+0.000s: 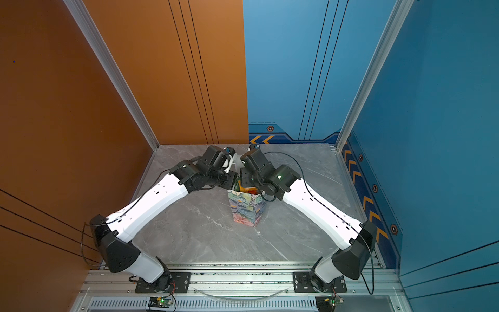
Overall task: Place the snacks into the paper bag
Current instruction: 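Lower the orange packet into the bag and open the right gripper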
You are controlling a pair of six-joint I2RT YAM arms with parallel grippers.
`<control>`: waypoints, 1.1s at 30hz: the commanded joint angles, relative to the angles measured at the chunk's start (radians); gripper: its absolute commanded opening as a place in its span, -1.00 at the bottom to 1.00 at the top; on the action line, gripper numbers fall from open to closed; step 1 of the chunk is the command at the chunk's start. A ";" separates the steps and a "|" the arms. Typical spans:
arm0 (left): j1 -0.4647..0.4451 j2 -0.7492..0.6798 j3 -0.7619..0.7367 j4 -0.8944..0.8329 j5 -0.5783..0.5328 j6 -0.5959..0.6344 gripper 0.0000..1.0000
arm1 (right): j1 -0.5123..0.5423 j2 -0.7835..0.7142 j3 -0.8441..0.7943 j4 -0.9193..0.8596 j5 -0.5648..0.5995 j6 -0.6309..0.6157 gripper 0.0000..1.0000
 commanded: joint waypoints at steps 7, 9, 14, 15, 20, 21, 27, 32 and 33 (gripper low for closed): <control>-0.013 -0.031 -0.009 0.022 -0.019 0.019 -0.97 | -0.003 -0.061 0.035 -0.077 0.095 -0.019 0.23; -0.012 -0.032 -0.010 0.022 -0.017 0.020 -0.97 | -0.008 -0.084 0.022 -0.078 0.132 -0.033 0.25; -0.014 -0.035 -0.010 0.022 -0.019 0.020 -0.97 | -0.059 -0.136 -0.025 -0.085 0.158 -0.028 0.26; -0.014 -0.036 -0.010 0.022 -0.019 0.020 -0.97 | -0.067 -0.143 -0.032 -0.088 0.165 -0.023 0.26; -0.014 -0.034 -0.010 0.022 -0.020 0.020 -0.97 | -0.097 -0.155 -0.066 -0.132 0.190 0.031 0.27; -0.014 -0.034 -0.010 0.022 -0.019 0.020 -0.97 | -0.097 -0.155 -0.075 -0.133 0.182 0.039 0.26; -0.015 -0.034 -0.010 0.022 -0.020 0.020 -0.97 | -0.133 -0.141 -0.112 -0.155 0.180 0.084 0.23; -0.015 -0.034 -0.009 0.022 -0.019 0.020 -0.97 | -0.141 -0.110 -0.128 -0.172 0.166 0.094 0.20; -0.014 -0.034 -0.010 0.021 -0.019 0.020 -0.97 | -0.145 -0.103 -0.127 -0.167 0.141 0.092 0.18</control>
